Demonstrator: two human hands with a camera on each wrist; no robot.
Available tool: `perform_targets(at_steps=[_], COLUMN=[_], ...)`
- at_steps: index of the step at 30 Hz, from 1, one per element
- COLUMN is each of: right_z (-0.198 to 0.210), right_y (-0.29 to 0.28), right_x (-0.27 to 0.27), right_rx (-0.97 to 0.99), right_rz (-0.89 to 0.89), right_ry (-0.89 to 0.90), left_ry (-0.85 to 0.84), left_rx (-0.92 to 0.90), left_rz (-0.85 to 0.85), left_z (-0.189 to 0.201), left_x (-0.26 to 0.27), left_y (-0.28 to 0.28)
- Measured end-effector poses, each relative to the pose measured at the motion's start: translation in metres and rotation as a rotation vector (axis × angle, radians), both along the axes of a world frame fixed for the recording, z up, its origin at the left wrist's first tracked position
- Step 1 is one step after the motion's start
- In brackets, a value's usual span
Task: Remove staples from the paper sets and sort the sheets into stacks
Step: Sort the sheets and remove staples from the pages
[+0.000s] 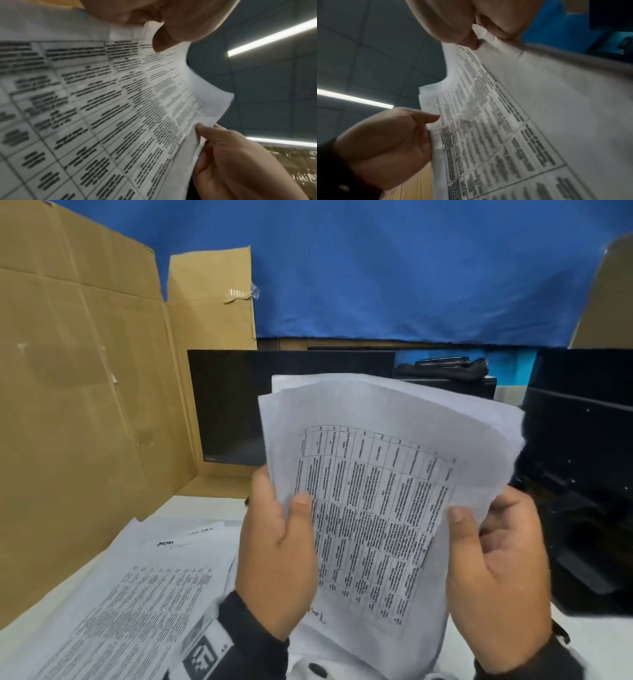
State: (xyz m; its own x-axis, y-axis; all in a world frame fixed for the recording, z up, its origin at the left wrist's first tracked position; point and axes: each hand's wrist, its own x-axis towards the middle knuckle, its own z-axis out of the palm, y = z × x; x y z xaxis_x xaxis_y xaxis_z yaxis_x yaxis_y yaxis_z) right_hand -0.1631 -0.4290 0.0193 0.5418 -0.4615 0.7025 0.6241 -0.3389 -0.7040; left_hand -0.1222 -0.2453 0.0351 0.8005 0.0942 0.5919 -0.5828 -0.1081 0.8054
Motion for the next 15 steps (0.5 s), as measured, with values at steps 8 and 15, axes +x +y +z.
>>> perform_targets(at_steps=[8,15], right_z=[-0.017,-0.011], right_y=[0.008,0.005], right_x=[0.006,0.003], right_rx=[-0.172,-0.226], right_rz=[0.098,0.115], right_ry=[0.215,0.389], left_ry=[0.129,0.21], left_rx=[0.009,-0.062], left_rz=[-0.034,-0.213], left_z=[-0.029,-0.047], left_x=[0.007,0.019], left_y=[-0.007,-0.004])
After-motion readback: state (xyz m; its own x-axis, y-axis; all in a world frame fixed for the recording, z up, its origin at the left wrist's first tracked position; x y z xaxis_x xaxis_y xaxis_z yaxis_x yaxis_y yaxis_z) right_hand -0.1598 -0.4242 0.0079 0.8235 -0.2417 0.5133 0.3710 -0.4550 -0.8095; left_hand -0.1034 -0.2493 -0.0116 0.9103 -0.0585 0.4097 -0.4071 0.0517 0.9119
